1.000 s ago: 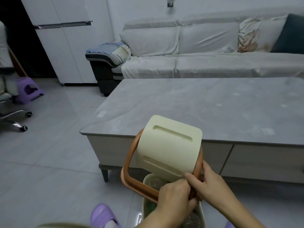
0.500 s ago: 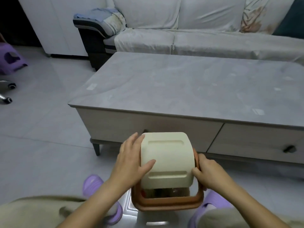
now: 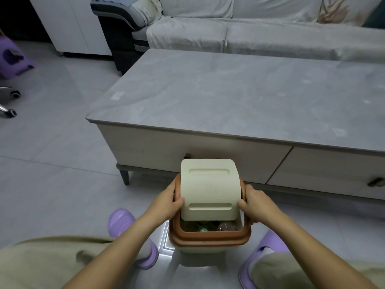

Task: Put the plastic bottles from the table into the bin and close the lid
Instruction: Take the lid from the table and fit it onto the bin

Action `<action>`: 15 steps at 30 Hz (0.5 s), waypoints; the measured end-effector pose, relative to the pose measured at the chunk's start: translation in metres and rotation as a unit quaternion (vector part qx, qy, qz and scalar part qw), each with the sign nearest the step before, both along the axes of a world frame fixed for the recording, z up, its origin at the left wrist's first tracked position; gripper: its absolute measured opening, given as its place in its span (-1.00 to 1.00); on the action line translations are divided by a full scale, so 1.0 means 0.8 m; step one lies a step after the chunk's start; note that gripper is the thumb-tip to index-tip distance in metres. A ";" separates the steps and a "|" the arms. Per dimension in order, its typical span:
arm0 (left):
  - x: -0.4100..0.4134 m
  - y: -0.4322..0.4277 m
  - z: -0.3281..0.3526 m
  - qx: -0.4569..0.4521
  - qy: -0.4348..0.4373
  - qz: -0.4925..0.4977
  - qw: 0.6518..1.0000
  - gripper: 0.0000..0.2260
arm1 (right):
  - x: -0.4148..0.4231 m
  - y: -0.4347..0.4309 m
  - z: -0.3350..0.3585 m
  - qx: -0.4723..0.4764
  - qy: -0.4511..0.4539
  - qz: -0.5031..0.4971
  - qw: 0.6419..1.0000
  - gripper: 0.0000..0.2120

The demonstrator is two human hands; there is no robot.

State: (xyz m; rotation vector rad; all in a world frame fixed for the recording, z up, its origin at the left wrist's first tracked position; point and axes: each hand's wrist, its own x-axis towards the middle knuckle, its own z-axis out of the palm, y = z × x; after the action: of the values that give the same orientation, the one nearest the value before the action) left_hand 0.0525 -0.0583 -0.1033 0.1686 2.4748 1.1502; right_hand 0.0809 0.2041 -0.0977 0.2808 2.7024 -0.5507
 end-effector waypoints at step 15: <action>-0.009 -0.005 -0.031 -0.034 -0.023 -0.005 0.999 -0.43 | -0.008 0.009 -0.030 -0.096 -0.103 0.038 0.989 -0.71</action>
State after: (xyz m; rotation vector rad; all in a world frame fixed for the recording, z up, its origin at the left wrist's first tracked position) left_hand 0.0456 -0.0620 -0.1283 0.1346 2.4657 1.0530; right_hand 0.0748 0.2111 -0.1215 0.1712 2.4296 -0.7120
